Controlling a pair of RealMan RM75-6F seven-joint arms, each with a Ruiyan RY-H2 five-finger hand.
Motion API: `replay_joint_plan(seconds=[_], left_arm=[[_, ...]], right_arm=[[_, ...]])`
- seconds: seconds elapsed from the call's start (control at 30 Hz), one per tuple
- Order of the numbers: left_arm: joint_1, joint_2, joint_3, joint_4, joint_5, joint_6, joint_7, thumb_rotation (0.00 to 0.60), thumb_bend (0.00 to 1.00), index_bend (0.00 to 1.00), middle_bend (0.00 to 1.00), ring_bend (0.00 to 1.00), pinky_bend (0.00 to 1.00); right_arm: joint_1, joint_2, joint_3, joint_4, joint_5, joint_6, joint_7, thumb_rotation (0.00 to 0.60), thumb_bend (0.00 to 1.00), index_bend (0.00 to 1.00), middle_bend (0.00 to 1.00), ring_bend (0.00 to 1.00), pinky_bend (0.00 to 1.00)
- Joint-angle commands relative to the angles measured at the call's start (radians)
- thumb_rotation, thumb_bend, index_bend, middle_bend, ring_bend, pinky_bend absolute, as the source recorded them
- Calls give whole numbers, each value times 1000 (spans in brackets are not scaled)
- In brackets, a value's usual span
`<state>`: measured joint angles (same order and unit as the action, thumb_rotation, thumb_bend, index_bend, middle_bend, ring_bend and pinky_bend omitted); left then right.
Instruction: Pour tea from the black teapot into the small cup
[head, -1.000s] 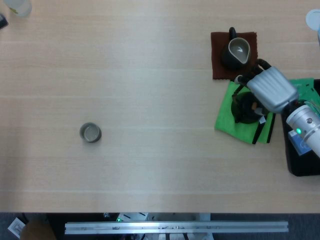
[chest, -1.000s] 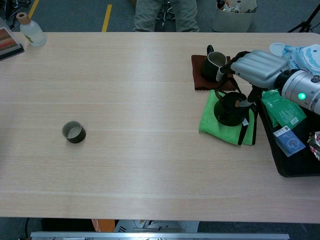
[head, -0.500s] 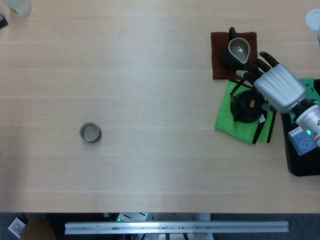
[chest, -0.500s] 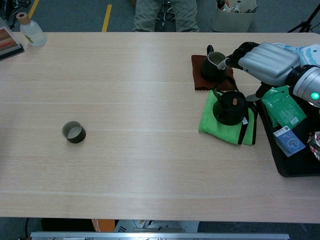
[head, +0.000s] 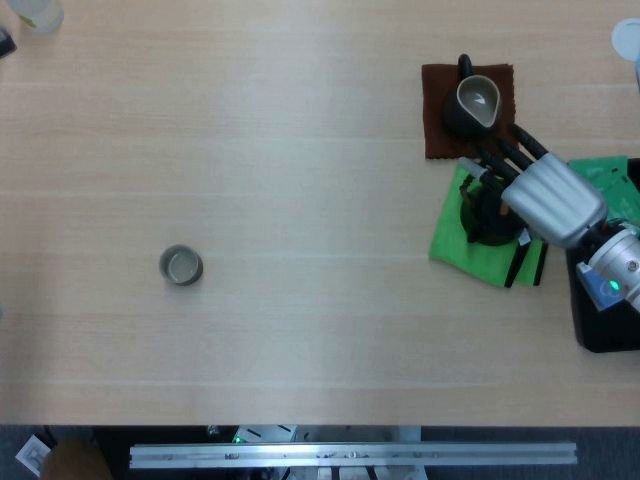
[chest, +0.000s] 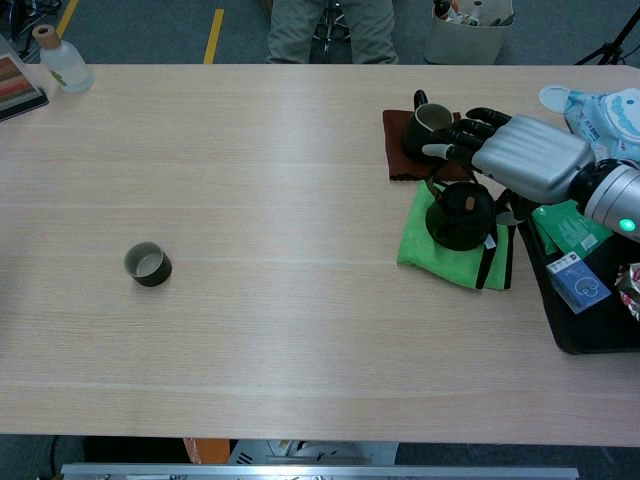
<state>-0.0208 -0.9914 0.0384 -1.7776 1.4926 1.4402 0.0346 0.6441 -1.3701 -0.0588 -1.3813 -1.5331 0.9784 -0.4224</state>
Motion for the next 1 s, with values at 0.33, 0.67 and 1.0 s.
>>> replay_joint_plan(seconds=[0.33, 0.67, 1.0], left_arm=[[2, 7, 3, 2, 2, -1, -18, 600, 228, 121, 113, 98, 72], [2, 9, 3, 5, 3, -2, -24, 600, 228, 121, 113, 98, 72], [5, 13, 6, 10, 3, 0, -33, 600, 228, 121, 113, 98, 72]], right_arm=[[-25, -58, 7, 20, 13, 2, -79, 600, 0, 0, 0, 0, 0], [-34, -83, 16, 35, -5, 30, -116, 600, 0, 0, 0, 0, 0], [-42, -118, 31, 27, 7, 36, -180, 600, 0, 0, 0, 0, 0]])
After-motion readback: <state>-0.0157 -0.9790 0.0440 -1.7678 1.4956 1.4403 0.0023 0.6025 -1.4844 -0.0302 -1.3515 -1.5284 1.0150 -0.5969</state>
